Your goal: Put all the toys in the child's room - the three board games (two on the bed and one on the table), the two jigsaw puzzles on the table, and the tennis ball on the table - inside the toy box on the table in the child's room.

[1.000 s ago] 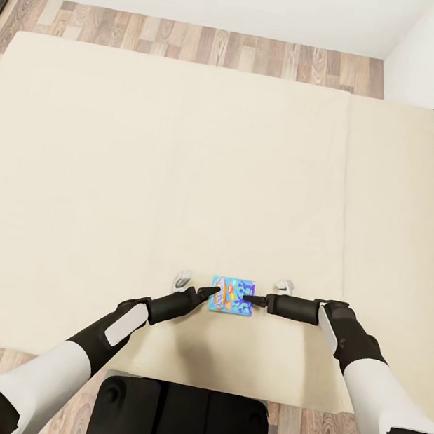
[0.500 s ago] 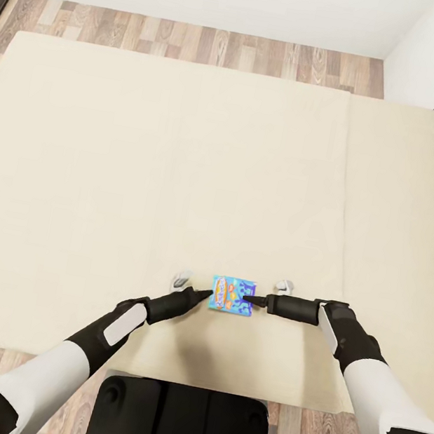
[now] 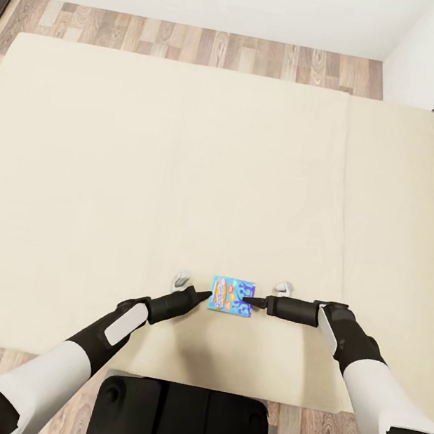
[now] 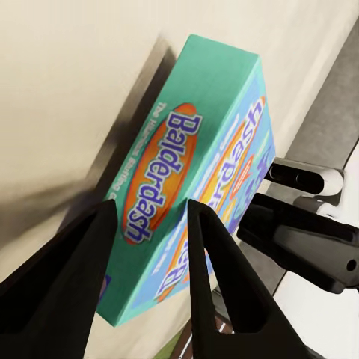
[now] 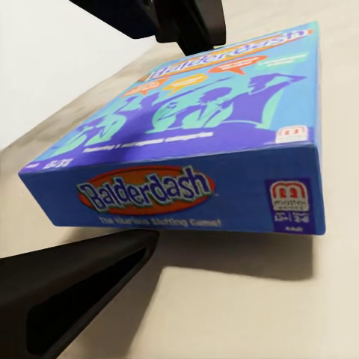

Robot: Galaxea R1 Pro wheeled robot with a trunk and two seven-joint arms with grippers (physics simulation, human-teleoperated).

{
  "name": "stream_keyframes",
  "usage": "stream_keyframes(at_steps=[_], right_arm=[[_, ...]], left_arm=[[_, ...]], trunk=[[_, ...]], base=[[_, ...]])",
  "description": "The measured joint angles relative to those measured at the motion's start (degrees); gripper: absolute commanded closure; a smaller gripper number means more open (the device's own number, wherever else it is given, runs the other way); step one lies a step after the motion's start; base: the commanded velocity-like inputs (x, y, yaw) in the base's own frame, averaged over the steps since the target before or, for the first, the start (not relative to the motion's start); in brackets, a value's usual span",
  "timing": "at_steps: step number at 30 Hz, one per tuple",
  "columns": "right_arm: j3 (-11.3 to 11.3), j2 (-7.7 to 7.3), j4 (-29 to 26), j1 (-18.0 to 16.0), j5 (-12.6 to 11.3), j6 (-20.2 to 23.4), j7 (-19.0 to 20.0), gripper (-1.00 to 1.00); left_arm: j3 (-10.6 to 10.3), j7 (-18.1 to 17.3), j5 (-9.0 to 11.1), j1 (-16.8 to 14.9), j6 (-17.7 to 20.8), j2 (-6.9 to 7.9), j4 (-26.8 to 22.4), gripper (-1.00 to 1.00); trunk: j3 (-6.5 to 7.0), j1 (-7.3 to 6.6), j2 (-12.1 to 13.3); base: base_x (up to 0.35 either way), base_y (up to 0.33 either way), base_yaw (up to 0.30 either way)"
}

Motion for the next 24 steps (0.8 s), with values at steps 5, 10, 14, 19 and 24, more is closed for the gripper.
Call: stream_keyframes(at_steps=[5, 10, 14, 19, 24], right_arm=[[0.04, -0.03, -0.04, 0.01, -0.04, 0.14, 0.07, -1.00], [-0.03, -0.07, 0.16, 0.01, -0.04, 0.00, 0.49, -1.00], [0.02, -0.13, 0.27, 0.01, -0.17, 0.32, 0.79, -1.00], [0.03, -0.12, 0.47, 0.01, -0.13, 0.16, 0.91, -1.00], [0.01, -0.11, 0.52, 0.00, -0.04, 0.01, 0.93, -1.00]], left_arm=[[0.00, -0.01, 0.04, 0.00, 0.02, 0.00, 0.02, 1.00], [-0.06, -0.02, -0.03, 0.00, 0.03, 0.01, 0.00, 1.00], [-0.09, -0.02, -0.13, 0.00, -0.01, 0.00, 0.00, 1.00], [-0.09, -0.01, -0.18, 0.01, -0.02, -0.01, 0.04, 1.00], [-0.09, -0.04, -0.23, 0.01, -0.03, 0.00, 0.03, 1.00]], trunk=[[0.00, 0.00, 0.00], [0.00, 0.02, 0.00], [0.00, 0.00, 0.00], [0.00, -0.02, 0.00], [0.00, -0.02, 0.00]], base=[[0.000, 0.000, 0.000], [0.000, 0.000, 0.000], [0.000, 0.000, 0.000], [0.000, 0.000, 0.000], [0.000, 0.000, 0.000]])
